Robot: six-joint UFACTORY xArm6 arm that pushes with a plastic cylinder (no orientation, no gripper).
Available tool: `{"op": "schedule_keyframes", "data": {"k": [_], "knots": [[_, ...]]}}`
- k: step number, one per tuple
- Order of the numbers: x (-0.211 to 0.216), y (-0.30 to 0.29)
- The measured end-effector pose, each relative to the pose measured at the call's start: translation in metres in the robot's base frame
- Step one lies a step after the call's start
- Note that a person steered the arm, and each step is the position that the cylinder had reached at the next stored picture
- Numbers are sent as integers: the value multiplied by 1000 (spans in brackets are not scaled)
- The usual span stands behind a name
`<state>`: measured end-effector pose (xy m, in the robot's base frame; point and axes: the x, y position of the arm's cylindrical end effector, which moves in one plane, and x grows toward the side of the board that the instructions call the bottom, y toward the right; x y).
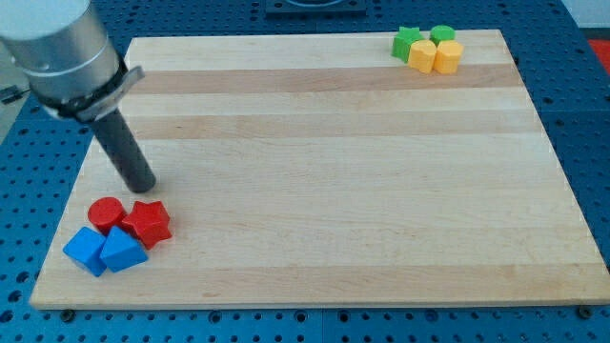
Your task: Move the arm to the right center of the board
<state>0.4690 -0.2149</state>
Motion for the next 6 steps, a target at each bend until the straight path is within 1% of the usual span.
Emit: {"op": "schedule_keyframes", "data": {"k": [1, 2, 4, 5, 6], "knots": [[-47, 0], [-57, 74], [-63, 299], [-81, 405], [-115, 495]]}}
